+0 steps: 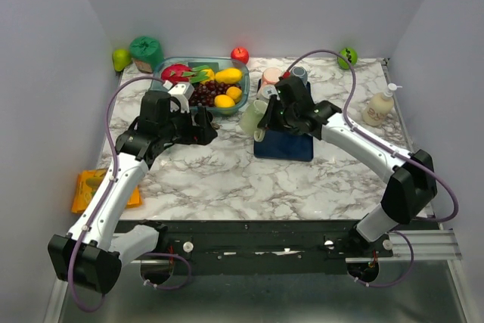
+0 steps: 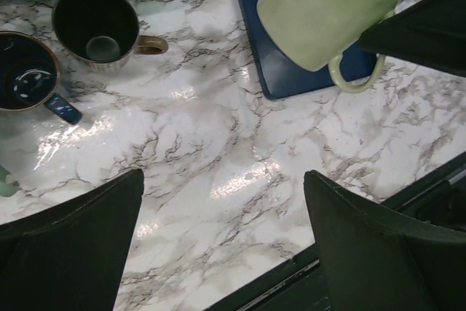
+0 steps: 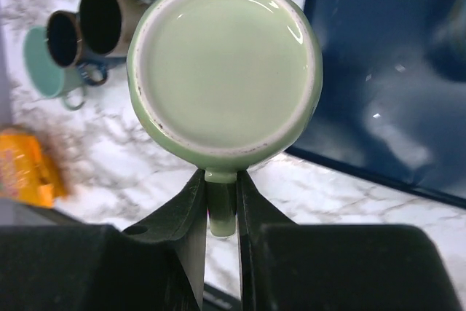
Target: Turn the mug right side up
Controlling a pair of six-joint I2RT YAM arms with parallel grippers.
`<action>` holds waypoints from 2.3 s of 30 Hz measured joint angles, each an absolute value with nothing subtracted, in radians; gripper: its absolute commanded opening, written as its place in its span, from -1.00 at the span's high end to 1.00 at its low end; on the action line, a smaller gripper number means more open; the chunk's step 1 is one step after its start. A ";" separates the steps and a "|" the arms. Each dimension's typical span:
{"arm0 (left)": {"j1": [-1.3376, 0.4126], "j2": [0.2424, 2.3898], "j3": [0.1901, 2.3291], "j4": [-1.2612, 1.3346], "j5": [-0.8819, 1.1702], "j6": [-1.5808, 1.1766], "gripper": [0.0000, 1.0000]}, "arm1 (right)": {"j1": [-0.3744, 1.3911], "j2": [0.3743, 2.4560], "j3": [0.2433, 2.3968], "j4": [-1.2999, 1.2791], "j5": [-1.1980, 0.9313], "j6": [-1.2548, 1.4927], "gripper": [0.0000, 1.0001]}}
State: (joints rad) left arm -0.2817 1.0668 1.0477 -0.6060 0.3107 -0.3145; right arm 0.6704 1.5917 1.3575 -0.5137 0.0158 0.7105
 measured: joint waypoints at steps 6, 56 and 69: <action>-0.282 1.039 0.991 -0.537 0.421 -0.397 -0.98 | 0.658 1.549 1.266 -0.404 -0.141 0.864 0.99; -0.742 1.179 1.106 -0.287 -0.011 -0.527 -0.28 | 0.697 1.454 1.251 -0.108 -0.245 1.094 0.99; -0.791 1.212 1.159 -0.398 -0.191 -0.559 0.76 | 0.712 1.444 1.238 -0.098 -0.181 1.090 0.99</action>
State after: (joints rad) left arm -0.7906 1.2118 1.1595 -0.3977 -0.1909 -0.5594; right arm 0.7116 1.4445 1.2385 -0.0982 -0.1806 1.0904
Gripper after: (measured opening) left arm 0.235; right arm 0.024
